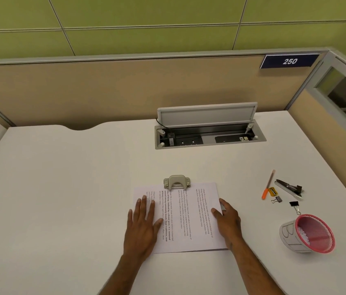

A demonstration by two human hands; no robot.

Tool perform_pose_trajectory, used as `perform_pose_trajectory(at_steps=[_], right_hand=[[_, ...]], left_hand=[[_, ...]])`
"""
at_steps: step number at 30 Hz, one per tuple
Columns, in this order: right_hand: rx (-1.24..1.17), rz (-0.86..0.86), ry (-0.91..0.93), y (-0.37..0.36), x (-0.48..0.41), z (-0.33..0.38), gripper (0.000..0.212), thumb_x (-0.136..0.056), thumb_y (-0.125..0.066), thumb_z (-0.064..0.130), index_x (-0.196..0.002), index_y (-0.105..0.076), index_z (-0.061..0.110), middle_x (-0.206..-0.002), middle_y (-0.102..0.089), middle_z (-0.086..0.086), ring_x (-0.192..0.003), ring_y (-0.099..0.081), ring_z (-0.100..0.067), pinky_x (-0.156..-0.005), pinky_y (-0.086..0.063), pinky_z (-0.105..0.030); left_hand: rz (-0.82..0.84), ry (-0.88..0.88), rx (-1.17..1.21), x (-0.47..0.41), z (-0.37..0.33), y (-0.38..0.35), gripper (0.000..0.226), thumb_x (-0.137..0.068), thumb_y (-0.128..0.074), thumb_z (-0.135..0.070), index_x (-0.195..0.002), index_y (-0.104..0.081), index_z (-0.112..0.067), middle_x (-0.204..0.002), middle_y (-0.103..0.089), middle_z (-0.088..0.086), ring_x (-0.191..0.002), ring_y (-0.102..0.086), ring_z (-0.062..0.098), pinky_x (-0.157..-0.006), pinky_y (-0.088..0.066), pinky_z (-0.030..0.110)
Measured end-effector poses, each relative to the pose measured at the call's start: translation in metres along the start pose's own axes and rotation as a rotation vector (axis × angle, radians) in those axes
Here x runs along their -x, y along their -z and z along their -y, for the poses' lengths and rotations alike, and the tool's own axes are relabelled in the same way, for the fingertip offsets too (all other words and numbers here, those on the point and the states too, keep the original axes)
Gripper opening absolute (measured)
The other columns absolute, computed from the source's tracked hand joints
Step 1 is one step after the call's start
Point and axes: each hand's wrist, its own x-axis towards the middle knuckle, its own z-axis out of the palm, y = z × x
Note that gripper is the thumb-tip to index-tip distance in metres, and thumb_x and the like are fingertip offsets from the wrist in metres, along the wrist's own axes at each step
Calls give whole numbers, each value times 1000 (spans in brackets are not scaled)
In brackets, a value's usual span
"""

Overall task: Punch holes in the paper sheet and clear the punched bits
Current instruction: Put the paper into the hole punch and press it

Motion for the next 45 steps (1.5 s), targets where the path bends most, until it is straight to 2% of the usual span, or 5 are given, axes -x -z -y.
perform_pose_trajectory(at_steps=[16, 20, 23, 26, 45], right_hand=[[236, -106, -46, 2, 0, 0, 56, -95, -56, 34, -145, -37, 18, -136, -55, -12, -119, -56, -31, -97, -50, -45], [516, -272, 418, -22, 7, 12, 63, -93, -56, 42, -146, -38, 12, -150, -41, -11, -137, -40, -28, -110, -38, -41], [696, -46, 709, -66, 2, 30, 81, -93, -35, 61, -153, -10, 13, -161, -3, -3, -150, -3, -19, -120, -10, -34], [817, 55, 778, -101, -12, 39, 88, -88, -14, 73, -151, 14, 18, -160, 20, 1, -147, 19, -17, -119, 7, -32], [897, 21, 627, -143, -32, 48, 99, -83, -21, 81, -146, -36, 6, -154, -36, -13, -144, -31, -28, -116, -9, -48]], left_hand=[[21, 10, -50, 1, 6, -11, 71, -95, -6, -64, -155, -9, -28, -164, 2, -3, -151, 1, 15, -119, 9, 31], [29, 14, -57, 1, 7, -13, 69, -96, -9, -63, -155, -10, -28, -165, -2, -2, -151, -1, 14, -120, 8, 31], [33, 21, -47, 0, 7, -14, 67, -97, -16, -61, -156, -12, -29, -164, -4, -3, -151, -4, 13, -120, 7, 31], [32, 29, -61, 0, 10, -17, 66, -97, -15, -62, -155, -3, -33, -165, -1, -5, -151, 4, 10, -120, 7, 32], [28, 29, -58, -3, 12, -26, 68, -97, -17, -61, -156, -12, -27, -164, -10, -2, -151, -7, 15, -120, 0, 35]])
